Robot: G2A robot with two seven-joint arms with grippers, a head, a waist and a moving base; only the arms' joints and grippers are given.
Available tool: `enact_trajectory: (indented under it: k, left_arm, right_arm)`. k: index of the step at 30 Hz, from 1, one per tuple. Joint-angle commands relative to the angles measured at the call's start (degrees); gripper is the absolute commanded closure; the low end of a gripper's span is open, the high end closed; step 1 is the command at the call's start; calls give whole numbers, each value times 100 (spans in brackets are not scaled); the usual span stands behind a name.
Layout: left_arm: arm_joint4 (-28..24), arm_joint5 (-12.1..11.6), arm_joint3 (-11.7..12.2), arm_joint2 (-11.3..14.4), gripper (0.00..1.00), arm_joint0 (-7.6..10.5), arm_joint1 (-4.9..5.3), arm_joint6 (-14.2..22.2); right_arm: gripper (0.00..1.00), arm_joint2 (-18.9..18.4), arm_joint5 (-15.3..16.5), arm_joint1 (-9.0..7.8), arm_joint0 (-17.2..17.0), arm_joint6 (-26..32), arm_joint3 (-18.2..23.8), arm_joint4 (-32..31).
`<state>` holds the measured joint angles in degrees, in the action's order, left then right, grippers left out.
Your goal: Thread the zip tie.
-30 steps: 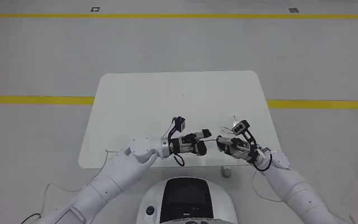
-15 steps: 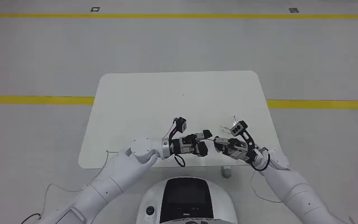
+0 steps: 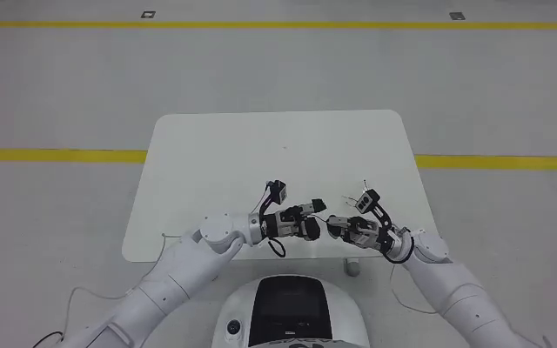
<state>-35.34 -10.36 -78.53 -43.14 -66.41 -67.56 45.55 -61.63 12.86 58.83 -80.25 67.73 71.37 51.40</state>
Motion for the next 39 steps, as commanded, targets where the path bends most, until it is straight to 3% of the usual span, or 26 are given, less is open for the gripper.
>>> enact_trajectory:
  k: [1, 8, 13, 18, 25, 29, 39]
  left_arm:
    - [-1, -1, -6, -19, 0, -11, 6, 8]
    - [9, 7, -14, -35, 2, -39, 7, -7]
    - [20, 17, -1, -45, 19, -31, 6, -3]
    - [25, 50, -5, -49, 23, -39, 5, -3]
    - [33, 124, 12, -40, 49, -13, 3, 85]
    - [9, 134, 32, -37, 56, 9, 4, 222]
    - [17, 206, 136, 40, 61, 68, -17, 361]
  right_arm:
    - [100, -15, -32, 1, 7, -26, -10, -79]
    - [100, -61, -58, 18, 4, -66, -31, -169]
    - [100, -65, -65, 34, 27, -63, -85, -268]
    - [100, -88, -38, 49, 31, -94, -97, -346]
    - [100, -141, 21, 61, 0, -134, -92, -431]
    - [100, -191, 63, 62, -23, -142, -83, -482]
    - [100, -325, 81, 52, -80, -94, -1, -599]
